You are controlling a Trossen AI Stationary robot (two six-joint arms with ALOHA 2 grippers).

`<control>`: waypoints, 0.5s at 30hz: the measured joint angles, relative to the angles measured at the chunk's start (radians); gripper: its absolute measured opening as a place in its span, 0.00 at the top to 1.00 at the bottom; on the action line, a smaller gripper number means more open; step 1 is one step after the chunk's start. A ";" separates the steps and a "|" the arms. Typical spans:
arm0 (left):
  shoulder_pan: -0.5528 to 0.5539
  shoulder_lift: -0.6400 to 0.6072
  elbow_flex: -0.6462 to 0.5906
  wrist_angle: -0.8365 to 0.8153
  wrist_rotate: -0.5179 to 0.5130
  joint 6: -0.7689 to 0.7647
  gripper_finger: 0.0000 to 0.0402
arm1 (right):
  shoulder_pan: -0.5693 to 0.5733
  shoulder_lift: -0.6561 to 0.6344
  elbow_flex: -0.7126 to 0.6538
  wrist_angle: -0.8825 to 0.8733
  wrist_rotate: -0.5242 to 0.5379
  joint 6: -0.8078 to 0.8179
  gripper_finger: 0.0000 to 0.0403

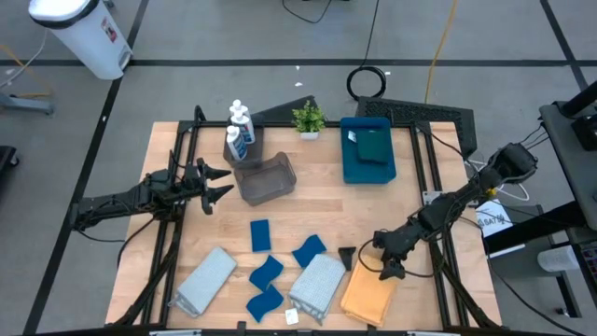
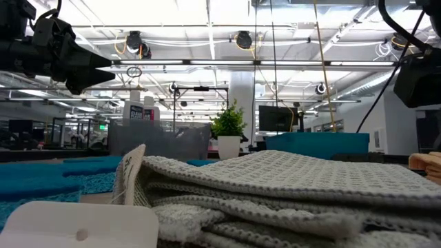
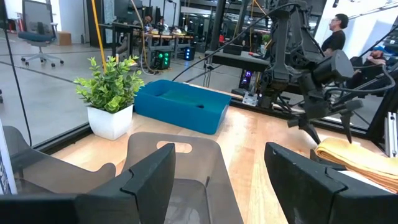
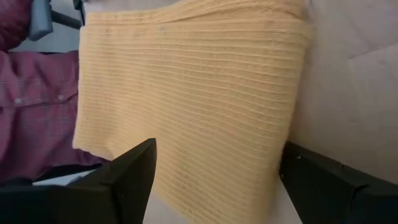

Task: Pick & Place Kitchen Items
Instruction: Put the yellow towel into the blue bin

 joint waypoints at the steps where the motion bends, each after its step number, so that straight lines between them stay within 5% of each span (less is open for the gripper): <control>1: 0.000 0.000 0.000 0.000 0.000 0.000 0.38 | 0.000 0.014 0.000 0.010 -0.002 0.007 0.28; 15: 0.000 0.000 0.000 0.000 0.000 0.000 0.38 | -0.003 0.089 -0.001 0.063 0.005 -0.055 0.57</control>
